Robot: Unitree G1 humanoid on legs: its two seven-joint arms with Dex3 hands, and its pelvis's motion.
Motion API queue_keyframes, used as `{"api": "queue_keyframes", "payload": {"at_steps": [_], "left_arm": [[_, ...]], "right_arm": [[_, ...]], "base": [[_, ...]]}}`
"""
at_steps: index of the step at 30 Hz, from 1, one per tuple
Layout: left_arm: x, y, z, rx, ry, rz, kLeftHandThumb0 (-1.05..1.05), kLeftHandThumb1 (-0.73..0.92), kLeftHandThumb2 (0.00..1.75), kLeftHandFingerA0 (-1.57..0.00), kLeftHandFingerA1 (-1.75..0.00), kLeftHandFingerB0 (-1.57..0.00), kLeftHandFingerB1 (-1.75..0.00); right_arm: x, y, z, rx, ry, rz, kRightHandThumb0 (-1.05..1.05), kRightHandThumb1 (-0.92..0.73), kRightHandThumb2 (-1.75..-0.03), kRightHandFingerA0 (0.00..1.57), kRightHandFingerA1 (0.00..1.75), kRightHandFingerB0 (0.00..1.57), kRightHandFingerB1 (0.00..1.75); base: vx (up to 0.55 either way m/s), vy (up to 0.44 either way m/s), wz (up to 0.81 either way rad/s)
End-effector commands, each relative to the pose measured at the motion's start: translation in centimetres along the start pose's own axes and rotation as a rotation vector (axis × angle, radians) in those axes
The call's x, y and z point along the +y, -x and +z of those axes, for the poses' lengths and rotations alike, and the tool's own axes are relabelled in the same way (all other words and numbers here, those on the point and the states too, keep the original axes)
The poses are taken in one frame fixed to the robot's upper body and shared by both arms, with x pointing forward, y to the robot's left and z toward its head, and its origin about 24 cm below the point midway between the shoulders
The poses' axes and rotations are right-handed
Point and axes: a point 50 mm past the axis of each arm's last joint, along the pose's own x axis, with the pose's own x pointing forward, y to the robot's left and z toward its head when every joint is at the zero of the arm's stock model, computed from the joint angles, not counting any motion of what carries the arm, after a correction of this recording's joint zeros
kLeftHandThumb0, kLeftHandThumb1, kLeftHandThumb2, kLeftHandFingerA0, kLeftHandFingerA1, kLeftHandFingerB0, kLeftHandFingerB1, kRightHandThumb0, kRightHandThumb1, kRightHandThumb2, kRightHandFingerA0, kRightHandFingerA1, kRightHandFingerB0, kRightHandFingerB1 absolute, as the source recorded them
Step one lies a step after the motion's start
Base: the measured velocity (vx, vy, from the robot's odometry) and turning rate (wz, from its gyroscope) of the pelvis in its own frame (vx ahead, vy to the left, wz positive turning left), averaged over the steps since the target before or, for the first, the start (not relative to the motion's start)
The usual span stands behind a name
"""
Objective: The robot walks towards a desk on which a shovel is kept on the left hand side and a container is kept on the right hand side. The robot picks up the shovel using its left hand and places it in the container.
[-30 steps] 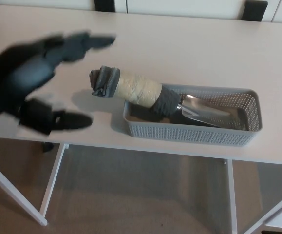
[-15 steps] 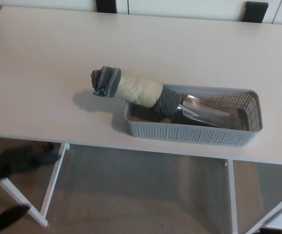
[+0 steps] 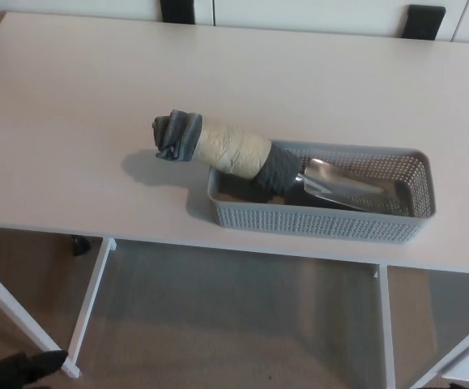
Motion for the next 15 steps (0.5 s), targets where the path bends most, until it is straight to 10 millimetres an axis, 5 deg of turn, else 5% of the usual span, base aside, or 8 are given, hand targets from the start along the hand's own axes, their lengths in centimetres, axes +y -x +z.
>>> {"api": "queue_keyframes", "payload": {"at_steps": [1, 8, 9, 15], "left_arm": [[0.74, -2.08, -3.64, 0.095, 0.063, 0.212, -0.90, 0.78, 1.10, 0.00, -0.10, 0.00, -0.06], [0.99, -2.15, -4.08, 0.070, 0.061, 0.237, -0.88, 0.77, 1.09, 0.00, -0.14, 0.00, -0.09], [1.05, -2.26, -4.02, 0.067, 0.059, 0.238, -0.87, 0.77, 1.09, 0.00, -0.14, 0.00, -0.09], [1.32, -2.52, -4.02, 0.058, 0.077, 0.245, -0.86, 0.75, 1.07, -0.01, -0.15, 0.00, -0.11]], "right_arm": [[-1.86, -0.07, 0.05, -0.126, -0.045, -0.201, -0.79, -0.68, -0.69, 0.35, 0.43, 0.26, 0.35], [-1.91, 0.04, -0.04, -0.136, -0.044, -0.209, -0.76, -0.76, -0.63, 0.38, 0.44, 0.30, 0.34], [-1.99, 0.01, -0.03, -0.139, -0.045, -0.213, -0.80, -0.66, -0.72, 0.36, 0.47, 0.27, 0.37], [-2.09, -0.07, 0.05, -0.153, -0.063, -0.214, -0.76, -0.67, -0.69, 0.35, 0.45, 0.26, 0.36]], "base": [[0.00, 0.000, 0.00], [0.00, 0.000, 0.00], [0.00, 0.000, 0.00], [0.00, 0.000, 0.00]]}}
